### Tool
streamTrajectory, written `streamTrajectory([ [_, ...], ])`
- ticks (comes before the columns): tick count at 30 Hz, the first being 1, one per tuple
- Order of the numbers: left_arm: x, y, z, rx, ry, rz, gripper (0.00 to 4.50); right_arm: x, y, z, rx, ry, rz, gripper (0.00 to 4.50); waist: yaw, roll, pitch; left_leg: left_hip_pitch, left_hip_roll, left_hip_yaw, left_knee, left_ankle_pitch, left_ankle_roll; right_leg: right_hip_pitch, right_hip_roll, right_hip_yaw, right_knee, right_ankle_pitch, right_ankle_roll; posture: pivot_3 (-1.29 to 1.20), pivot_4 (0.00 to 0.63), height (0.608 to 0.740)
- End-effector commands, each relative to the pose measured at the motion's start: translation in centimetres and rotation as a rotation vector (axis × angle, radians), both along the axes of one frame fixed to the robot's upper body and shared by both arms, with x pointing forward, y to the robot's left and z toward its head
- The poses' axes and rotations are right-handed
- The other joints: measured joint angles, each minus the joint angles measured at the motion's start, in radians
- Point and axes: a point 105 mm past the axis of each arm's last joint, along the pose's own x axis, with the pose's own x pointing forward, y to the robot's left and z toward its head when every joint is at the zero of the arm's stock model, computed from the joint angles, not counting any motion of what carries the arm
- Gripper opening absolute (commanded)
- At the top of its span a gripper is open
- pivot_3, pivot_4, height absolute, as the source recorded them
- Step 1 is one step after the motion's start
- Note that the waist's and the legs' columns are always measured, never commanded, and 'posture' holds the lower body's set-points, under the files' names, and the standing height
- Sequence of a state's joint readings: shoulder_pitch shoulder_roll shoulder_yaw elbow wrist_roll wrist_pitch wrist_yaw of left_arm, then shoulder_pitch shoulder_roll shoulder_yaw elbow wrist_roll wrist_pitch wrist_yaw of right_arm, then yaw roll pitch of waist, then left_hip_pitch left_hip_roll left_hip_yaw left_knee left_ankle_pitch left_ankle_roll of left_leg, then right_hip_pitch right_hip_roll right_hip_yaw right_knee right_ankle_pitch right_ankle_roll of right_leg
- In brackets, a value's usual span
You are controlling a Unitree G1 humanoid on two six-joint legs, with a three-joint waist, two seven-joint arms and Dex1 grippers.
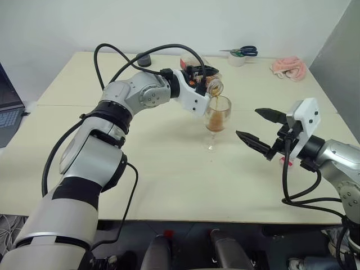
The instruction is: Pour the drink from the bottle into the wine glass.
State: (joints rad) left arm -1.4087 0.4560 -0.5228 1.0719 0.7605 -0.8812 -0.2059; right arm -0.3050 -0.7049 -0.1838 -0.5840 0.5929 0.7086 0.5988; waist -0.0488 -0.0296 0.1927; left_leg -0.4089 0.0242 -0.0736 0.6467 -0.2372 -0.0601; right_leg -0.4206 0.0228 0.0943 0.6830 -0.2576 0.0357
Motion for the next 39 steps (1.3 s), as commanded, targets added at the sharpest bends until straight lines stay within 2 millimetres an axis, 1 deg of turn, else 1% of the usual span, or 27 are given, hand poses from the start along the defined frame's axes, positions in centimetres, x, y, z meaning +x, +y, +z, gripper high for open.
streamTrajectory([
  [1, -0.5, -0.4, 2.9, -0.052, -0.066, -0.029, 2.13, 0.0, -0.1, 1.1, 0.004, -0.038, -0.013, 4.5, 0.0, 0.0, 0.0, 0.0, 0.0, 0.0, 0.0, 0.0, 0.0, 0.0, 0.0, 0.0, 0.0, 0.0, 0.0, 0.0, 0.15, 0.74],
  [25, -0.5, -0.1, 2.8, -0.057, -0.055, -0.022, 2.13, 0.4, 0.0, 1.1, 0.004, -0.033, -0.012, 4.5, 0.0, 0.0, 0.0, 0.0, 0.0, 0.0, 0.001, 0.0, 0.0, 0.0, 0.0, 0.0, 0.002, 0.0, 0.0, 0.0, 0.15, 0.74],
  [39, -0.8, -0.2, 3.8, -0.059, -0.105, -0.038, 2.13, 0.5, 0.1, 1.1, -0.002, -0.032, -0.003, 4.5, 0.0, 0.0, 0.0, 0.002, -0.001, 0.0, 0.001, 0.0, 0.0, 0.0, 0.0, 0.0, 0.005, 0.0, 0.0, 0.0, 0.15, 0.74],
])
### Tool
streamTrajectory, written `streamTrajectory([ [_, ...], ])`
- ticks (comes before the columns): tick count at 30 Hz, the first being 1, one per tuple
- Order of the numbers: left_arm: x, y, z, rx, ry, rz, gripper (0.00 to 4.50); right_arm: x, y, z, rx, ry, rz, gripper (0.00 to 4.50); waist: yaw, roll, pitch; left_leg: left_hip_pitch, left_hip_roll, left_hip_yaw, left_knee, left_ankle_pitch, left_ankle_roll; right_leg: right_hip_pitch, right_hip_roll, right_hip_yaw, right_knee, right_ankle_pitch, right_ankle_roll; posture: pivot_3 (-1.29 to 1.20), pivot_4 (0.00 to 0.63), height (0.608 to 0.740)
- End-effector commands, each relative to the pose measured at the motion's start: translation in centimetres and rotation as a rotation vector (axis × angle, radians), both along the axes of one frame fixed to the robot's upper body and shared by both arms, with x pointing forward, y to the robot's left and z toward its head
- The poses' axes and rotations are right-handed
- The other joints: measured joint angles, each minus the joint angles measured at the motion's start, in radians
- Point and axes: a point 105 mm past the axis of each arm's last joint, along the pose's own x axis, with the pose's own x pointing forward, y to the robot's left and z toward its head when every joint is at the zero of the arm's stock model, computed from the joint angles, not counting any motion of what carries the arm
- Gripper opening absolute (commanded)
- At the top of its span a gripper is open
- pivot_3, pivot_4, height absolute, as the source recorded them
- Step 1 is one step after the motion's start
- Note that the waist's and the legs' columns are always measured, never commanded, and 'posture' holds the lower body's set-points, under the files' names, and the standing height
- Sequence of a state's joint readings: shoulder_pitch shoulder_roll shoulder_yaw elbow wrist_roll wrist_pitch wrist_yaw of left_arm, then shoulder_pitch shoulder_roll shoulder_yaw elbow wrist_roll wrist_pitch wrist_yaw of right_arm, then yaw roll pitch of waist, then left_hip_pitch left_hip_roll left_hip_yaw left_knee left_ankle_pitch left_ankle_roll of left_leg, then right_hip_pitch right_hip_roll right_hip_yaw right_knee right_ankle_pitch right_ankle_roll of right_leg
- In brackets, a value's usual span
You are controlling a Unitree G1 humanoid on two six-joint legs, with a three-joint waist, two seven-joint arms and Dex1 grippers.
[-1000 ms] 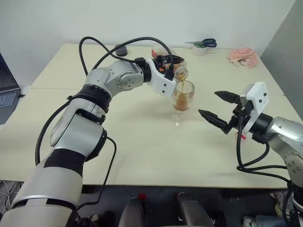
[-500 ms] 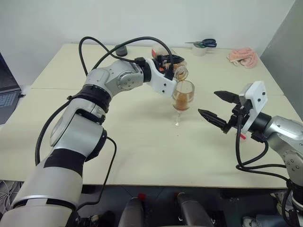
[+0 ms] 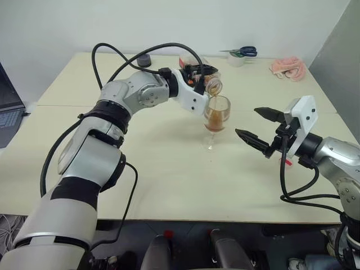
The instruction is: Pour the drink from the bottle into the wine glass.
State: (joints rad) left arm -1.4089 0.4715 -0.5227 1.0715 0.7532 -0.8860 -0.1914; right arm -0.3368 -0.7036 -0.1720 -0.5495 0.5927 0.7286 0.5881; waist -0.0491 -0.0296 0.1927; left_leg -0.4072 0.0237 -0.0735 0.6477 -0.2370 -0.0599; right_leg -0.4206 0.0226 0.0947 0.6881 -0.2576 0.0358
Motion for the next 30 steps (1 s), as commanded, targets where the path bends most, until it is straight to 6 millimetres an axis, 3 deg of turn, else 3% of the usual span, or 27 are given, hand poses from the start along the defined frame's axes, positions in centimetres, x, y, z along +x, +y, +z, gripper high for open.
streamTrajectory([
  [1, -0.85, -0.64, 3.5, -0.044, -0.1, -0.043, 2.13, -0.19, 0.28, 1.16, -0.009, -0.052, 0.015, 4.5, 0.0, 0.0, 0.0, 0.0, 0.0, 0.0, 0.0, 0.0, 0.0, 0.0, 0.0, 0.0, 0.0, 0.0, 0.0, 0.0, 0.15, 0.74],
  [30, -0.94, -0.68, 4.36, -0.031, -0.135, -0.053, 2.13, -0.09, 0.61, 1.39, -0.009, -0.064, 0.03, 4.5, -0.001, 0.0, 0.0, 0.001, 0.0, 0.001, 0.0, 0.0, 0.0, 0.0, 0.0, 0.001, 0.001, 0.0, 0.0, 0.0, 0.15, 0.74],
])
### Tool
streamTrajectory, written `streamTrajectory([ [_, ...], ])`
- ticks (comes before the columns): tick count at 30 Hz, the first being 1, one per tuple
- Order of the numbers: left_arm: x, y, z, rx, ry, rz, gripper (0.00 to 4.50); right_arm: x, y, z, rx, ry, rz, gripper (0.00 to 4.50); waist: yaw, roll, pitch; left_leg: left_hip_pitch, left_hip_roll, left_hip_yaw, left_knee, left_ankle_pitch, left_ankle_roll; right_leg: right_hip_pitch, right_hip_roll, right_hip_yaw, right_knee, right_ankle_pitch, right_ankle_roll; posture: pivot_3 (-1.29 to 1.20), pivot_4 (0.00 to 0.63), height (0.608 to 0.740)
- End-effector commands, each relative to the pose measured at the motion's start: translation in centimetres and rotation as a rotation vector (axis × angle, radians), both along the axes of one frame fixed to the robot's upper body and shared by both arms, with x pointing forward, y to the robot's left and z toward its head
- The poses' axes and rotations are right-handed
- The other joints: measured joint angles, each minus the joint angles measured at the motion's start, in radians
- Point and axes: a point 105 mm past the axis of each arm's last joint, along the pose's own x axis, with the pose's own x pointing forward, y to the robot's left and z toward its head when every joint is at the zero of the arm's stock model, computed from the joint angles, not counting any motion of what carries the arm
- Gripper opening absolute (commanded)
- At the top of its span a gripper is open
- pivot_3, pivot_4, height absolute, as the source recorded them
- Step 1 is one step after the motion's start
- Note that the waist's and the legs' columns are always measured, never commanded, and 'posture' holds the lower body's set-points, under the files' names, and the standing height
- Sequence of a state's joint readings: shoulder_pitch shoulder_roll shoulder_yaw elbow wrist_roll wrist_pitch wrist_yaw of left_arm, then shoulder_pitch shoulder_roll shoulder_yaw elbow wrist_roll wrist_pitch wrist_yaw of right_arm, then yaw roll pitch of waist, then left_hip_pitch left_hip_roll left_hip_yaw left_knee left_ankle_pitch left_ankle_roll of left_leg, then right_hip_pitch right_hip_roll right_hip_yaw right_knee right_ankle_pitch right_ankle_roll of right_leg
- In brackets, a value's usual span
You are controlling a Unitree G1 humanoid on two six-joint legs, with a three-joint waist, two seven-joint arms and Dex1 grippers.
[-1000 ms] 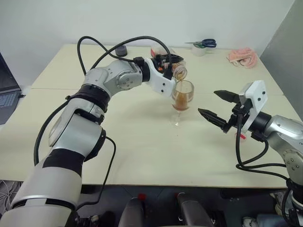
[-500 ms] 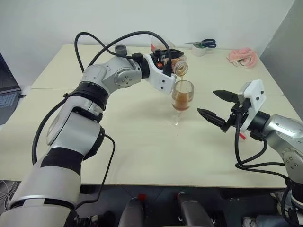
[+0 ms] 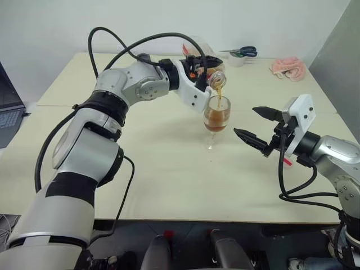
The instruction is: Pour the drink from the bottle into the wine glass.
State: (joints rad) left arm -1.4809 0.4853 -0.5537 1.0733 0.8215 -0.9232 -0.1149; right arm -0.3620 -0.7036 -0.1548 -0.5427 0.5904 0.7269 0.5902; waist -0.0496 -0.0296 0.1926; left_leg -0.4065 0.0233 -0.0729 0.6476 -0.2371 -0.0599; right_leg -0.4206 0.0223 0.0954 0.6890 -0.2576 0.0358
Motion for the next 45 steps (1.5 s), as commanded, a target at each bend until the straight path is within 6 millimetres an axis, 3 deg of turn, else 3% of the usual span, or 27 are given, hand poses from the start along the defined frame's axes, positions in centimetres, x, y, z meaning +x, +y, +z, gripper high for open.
streamTrajectory([
  [1, -0.3, 0.1, 2.0, -0.088, -0.002, -0.011, 2.13, -0.3, 0.2, 1.1, -0.003, -0.056, 0.018, 4.5, 0.0, 0.0, 0.0, 0.0, 0.0, 0.0, 0.0, 0.0, 0.0, 0.0, 0.0, 0.0, 0.0, 0.0, 0.0, 0.0, 0.15, 0.74],
  [7, 0.5, 1.7, 0.9, -0.233, 0.211, 0.03, 2.13, -0.5, 0.6, 2.3, 0.016, -0.087, 0.05, 4.5, -0.002, 0.0, 0.0, 0.001, 0.0, 0.001, 0.0, 0.0, 0.0, 0.0, 0.0, 0.0, 0.001, 0.0, 0.0, 0.0, 0.15, 0.74],
  [13, 1.2, 3.9, 0.9, -0.534, 0.479, 0.035, 2.13, -0.4, 1.3, 4.0, 0.022, -0.131, 0.099, 4.5, -0.005, 0.0, 0.0, 0.002, 0.0, 0.001, 0.0, 0.0, 0.0, 0.0, 0.0, 0.001, 0.003, 0.0, 0.0, 0.0, 0.15, 0.74],
  [17, 2.0, 6.8, 1.3, -0.79, 0.625, 0.06, 2.13, -0.2, 2.8, 6.9, 0.03, -0.199, 0.17, 4.5, -0.011, 0.0, 0.0, 0.003, 0.001, 0.001, 0.0, 0.0, 0.0, 0.0, 0.0, 0.001, 0.004, 0.0, 0.0, 0.0, 0.15, 0.74],
  [21, 2.8, 11.4, 0.7, -1.13, 0.758, 0.145, 2.13, 0.3, 5.2, 8.6, -0.038, -0.208, 0.255, 4.5, -0.017, 0.0, 0.0, 0.005, 0.002, 0.001, 0.0, 0.0, 0.0, 0.0, 0.001, 0.001, 0.007, 0.0, -0.001, 0.0, 0.15, 0.74],
  [29, 1.4, 17.2, -3.4, -1.528, 0.861, 0.303, 2.13, 0.9, 10.1, 6.9, -0.101, -0.122, 0.433, 4.5, -0.018, 0.001, 0.0, 0.004, 0.003, -0.001, 0.0, 0.0, 0.0, 0.0, 0.001, -0.001, 0.007, -0.001, -0.001, 0.0, 0.15, 0.74],
  [36, -0.2, 19.6, -7.1, -1.671, 0.879, 0.409, 2.13, 0.5, 13.0, 4.9, -0.177, -0.102, 0.533, 4.5, -0.005, 0.0, -0.001, 0.004, 0.003, -0.001, 0.001, 0.0, 0.0, 0.0, -0.001, -0.002, 0.007, 0.0, -0.001, 0.0, 0.15, 0.74],
  [42, -0.8, 20.6, -9.3, -1.703, 0.882, 0.509, 2.13, 0.2, 13.6, 4.8, -0.187, -0.101, 0.571, 4.5, -0.003, 0.0, -0.001, 0.004, 0.002, -0.002, 0.001, 0.0, 0.0, 0.001, -0.001, -0.003, 0.007, 0.0, -0.001, 0.0, 0.15, 0.74],
  [43, -0.8, 20.8, -9.5, -1.708, 0.872, 0.527, 2.85, 0.2, 13.6, 4.7, -0.189, -0.101, 0.573, 4.5, -0.004, 0.0, -0.001, 0.004, 0.002, -0.002, 0.001, 0.0, 0.0, 0.001, -0.001, -0.003, 0.007, 0.0, -0.001, 0.0, 0.15, 0.74],
  [45, -0.9, 21.2, -9.9, -1.712, 0.857, 0.554, 3.39, 0.2, 13.7, 4.7, -0.192, -0.101, 0.578, 4.5, -0.004, 0.0, -0.001, 0.005, 0.003, -0.002, 0.001, 0.0, 0.0, 0.001, -0.001, -0.003, 0.007, 0.0, -0.001, 0.0, 0.15, 0.74],
])
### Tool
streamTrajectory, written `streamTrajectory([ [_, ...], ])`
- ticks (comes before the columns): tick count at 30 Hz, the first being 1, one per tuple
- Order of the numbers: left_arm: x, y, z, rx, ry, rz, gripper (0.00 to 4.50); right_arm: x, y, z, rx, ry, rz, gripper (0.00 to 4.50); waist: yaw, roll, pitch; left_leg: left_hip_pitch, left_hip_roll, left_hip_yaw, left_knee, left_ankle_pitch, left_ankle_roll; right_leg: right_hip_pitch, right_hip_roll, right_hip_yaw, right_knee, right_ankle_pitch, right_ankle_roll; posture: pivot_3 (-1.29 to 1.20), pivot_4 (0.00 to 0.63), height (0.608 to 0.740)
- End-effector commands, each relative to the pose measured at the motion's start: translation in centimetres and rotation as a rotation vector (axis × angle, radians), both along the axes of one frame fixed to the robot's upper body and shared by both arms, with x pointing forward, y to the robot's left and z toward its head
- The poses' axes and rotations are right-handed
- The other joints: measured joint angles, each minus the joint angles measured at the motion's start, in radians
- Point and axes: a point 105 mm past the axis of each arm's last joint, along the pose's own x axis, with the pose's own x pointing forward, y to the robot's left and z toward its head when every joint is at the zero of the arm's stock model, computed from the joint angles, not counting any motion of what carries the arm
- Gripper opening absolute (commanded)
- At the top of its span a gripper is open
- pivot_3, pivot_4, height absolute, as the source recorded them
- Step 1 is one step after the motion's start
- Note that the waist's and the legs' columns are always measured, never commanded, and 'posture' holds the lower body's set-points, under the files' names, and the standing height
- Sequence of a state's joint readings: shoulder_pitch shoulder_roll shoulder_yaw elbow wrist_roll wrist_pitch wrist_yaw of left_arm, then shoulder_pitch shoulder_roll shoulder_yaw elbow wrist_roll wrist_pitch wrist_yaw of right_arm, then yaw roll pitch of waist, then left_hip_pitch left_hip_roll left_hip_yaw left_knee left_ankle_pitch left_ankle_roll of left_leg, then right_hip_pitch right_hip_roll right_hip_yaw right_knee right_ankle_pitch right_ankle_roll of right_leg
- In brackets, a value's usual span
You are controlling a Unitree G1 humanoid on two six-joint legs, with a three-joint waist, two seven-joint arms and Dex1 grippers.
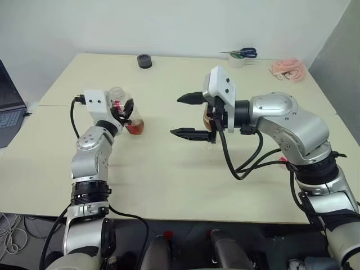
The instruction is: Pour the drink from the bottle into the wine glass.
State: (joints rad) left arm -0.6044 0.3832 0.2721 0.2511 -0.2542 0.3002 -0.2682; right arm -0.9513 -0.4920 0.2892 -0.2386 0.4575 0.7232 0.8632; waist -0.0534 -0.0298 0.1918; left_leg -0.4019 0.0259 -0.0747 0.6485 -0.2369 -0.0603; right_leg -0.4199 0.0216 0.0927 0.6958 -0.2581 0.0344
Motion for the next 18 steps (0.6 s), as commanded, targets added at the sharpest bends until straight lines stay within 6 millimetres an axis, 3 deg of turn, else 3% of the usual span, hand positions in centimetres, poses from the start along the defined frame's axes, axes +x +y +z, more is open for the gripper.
streamTrajectory([
  [1, -0.5, 0.5, 1.0, 0.017, -0.04, 0.038, 3.71, -0.6, 0.3, 1.1, 0.012, -0.057, 0.035, 4.5, 0.0, 0.0, 0.0, 0.0, 0.0, 0.0, 0.0, 0.0, 0.0, 0.0, 0.0, 0.0, 0.0, 0.0, 0.0, 0.0, 0.15, 0.74],
  [4, -0.6, 0.5, 1.0, 0.047, -0.037, 0.042, 4.47, -0.6, 0.4, 1.0, 0.011, -0.056, 0.04, 4.5, -0.001, 0.0, 0.0, 0.0, 0.0, 0.0, 0.0, 0.0, 0.0, 0.0, 0.0, 0.0, 0.0, 0.0, 0.0, 0.0, 0.15, 0.74],
  [11, -1.4, 1.0, 1.8, 0.072, -0.045, 0.04, 4.47, -0.1, 0.0, 0.9, 0.015, -0.061, 0.022, 4.5, -0.001, 0.0, 0.0, 0.0, 0.0, 0.0, 0.0, 0.0, 0.0, 0.0, 0.0, 0.0, 0.0, 0.0, 0.0, 0.0, 0.15, 0.74],
  [18, -3.8, 1.9, 2.6, 0.086, -0.074, -0.031, 4.47, 0.2, -2.8, 0.6, 0.027, -0.02, -0.035, 4.5, -0.002, 0.0, 0.0, 0.0, 0.0, 0.0, -0.001, 0.0, 0.0, 0.0, 0.0, 0.0, -0.001, 0.0, 0.0, 0.0, 0.15, 0.74],
])
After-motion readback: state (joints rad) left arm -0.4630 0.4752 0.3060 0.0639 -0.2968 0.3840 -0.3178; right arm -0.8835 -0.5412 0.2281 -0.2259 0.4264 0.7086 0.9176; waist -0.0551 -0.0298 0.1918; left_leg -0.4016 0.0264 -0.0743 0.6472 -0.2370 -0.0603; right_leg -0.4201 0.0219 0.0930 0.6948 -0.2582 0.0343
